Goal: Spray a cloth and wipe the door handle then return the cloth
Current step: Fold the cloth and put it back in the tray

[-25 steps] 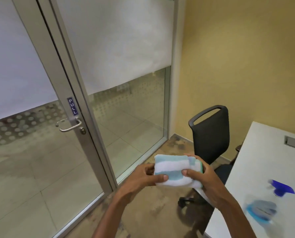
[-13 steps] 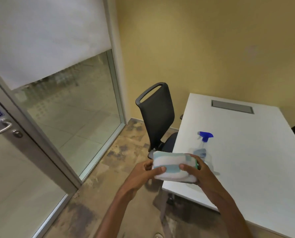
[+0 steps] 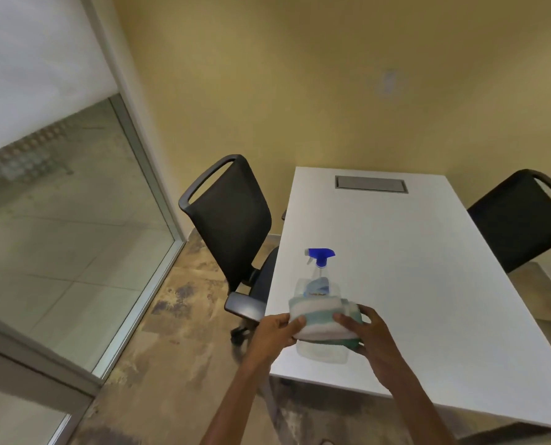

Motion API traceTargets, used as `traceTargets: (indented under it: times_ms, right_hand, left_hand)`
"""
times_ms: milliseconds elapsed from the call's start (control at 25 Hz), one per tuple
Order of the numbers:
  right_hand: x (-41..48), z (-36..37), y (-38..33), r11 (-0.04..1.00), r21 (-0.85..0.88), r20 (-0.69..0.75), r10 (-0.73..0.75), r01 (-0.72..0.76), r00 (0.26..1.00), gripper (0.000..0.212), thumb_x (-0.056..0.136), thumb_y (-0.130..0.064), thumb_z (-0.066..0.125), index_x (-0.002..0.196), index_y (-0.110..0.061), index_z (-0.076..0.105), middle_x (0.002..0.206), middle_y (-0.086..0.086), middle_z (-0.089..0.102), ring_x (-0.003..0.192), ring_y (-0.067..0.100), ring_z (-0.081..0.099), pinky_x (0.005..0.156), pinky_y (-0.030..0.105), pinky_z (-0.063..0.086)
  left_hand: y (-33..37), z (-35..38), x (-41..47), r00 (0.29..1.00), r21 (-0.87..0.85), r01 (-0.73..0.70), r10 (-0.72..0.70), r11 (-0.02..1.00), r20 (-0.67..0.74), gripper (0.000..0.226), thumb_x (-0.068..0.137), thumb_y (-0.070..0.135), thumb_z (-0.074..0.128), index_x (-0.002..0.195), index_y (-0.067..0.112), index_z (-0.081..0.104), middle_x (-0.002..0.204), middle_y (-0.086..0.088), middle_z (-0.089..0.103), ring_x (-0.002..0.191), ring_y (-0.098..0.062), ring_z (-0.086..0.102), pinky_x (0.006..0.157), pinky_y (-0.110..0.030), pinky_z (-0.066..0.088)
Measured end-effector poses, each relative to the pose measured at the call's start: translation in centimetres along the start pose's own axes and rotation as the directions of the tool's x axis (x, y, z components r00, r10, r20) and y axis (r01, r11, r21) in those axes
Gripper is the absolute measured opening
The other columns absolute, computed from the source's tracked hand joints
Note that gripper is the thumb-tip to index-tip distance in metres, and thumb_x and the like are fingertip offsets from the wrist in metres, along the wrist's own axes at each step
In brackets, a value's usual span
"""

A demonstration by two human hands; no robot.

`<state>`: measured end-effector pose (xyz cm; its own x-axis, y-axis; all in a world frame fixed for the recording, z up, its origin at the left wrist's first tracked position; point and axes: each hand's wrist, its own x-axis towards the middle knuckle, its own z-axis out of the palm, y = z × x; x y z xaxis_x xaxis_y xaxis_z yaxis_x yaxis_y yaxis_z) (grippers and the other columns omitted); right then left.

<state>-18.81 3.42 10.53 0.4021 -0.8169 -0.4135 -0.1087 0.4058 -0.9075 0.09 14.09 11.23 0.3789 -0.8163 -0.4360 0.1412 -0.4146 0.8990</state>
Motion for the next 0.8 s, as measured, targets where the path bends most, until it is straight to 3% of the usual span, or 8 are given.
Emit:
traceTargets:
  times_ms: [160,240,320,440,520,600,680,800]
  right_hand:
    - [4.6,-1.3,-0.2,0.998,-0.049,0.032,0.048,-0.047,0.998,0.042,0.084,-0.026,0.076,0.122,-0.021,0.061,0.113,0.006,0.070,0.101,0.023,0.069,0.067,0.026,0.060]
    - [6.5,-1.7,-0.1,0.993,-0.033,0.129,0.117,-0.114,0.985,0.037,0.090,-0.021,0.066,0.126,-0.024,0.058,0.119,0.007,0.066,0.102,0.020,0.066,0.068,0.025,0.057]
    - [8.2,-1.7,0.6,0.984,-0.024,0.138,0.176,-0.175,0.975,0.042,0.090,-0.017,0.063,0.130,-0.021,0.055,0.125,0.011,0.063,0.101,0.020,0.063,0.069,0.026,0.054]
    - [10.2,-1.3,2.4,0.980,-0.009,0.016,0.201,-0.201,0.979,0.053,0.087,-0.013,0.069,0.136,-0.014,0.049,0.128,0.015,0.060,0.112,0.029,0.061,0.087,0.042,0.059]
    - [11.1,-1.0,3.6,0.979,-0.057,-0.149,0.187,-0.197,0.971,0.057,0.082,-0.016,0.075,0.132,-0.013,0.048,0.124,0.014,0.061,0.110,0.031,0.062,0.093,0.048,0.058]
    - [11.9,-0.9,4.4,0.956,-0.200,-0.303,0.147,-0.213,0.942,0.054,0.079,-0.022,0.079,0.124,-0.014,0.049,0.117,0.013,0.065,0.098,0.028,0.063,0.085,0.042,0.057]
    - [12.7,-0.7,4.9,0.906,-0.351,-0.350,0.108,-0.237,0.931,0.050,0.079,-0.028,0.077,0.119,-0.015,0.049,0.113,0.013,0.069,0.090,0.028,0.062,0.080,0.036,0.051]
    - [13.8,-0.2,5.4,0.849,-0.443,-0.324,0.149,-0.289,0.934,0.049,0.083,-0.031,0.071,0.124,-0.016,0.050,0.116,0.013,0.068,0.103,0.034,0.065,0.091,0.040,0.050]
  left_hand:
    - [0.5,1.5,4.7,0.998,0.048,0.063,-0.062,0.997,-0.018,0.030,0.102,0.020,0.062,0.125,0.002,0.068,0.096,0.004,0.073,0.088,-0.008,0.071,0.065,-0.011,0.058]
    - [0.1,2.3,6.3,0.995,0.120,0.030,-0.018,0.992,-0.097,0.032,0.101,0.020,0.063,0.127,0.001,0.068,0.103,-0.001,0.073,0.094,-0.014,0.071,0.079,-0.017,0.061]
    - [-0.6,3.0,7.9,0.979,0.195,0.015,0.025,0.981,-0.201,0.034,0.099,0.020,0.067,0.128,0.002,0.070,0.109,-0.006,0.075,0.100,-0.021,0.072,0.093,-0.030,0.061]
    - [-2.2,3.8,10.0,0.951,0.254,0.040,0.042,0.966,-0.307,0.033,0.094,0.020,0.074,0.121,0.002,0.074,0.107,-0.013,0.079,0.096,-0.026,0.074,0.094,-0.043,0.062]
    - [-3.0,4.6,11.2,0.938,0.318,0.070,0.046,0.946,-0.343,0.035,0.092,0.024,0.077,0.118,0.001,0.076,0.104,-0.013,0.080,0.094,-0.027,0.075,0.091,-0.046,0.062]
    - [-3.5,5.4,12.3,0.922,0.327,0.135,0.003,0.935,-0.388,0.041,0.090,0.027,0.079,0.120,0.001,0.073,0.111,-0.014,0.078,0.101,-0.029,0.074,0.095,-0.047,0.060]
    - [-4.2,6.0,13.5,0.913,0.331,0.190,-0.043,0.924,-0.406,0.042,0.090,0.029,0.079,0.120,0.002,0.072,0.116,-0.015,0.076,0.108,-0.030,0.070,0.100,-0.046,0.057]
    - [-4.7,6.1,15.1,0.922,0.435,0.230,-0.051,0.870,-0.385,0.036,0.093,0.030,0.075,0.114,0.001,0.077,0.110,-0.014,0.078,0.101,-0.029,0.072,0.096,-0.040,0.057]
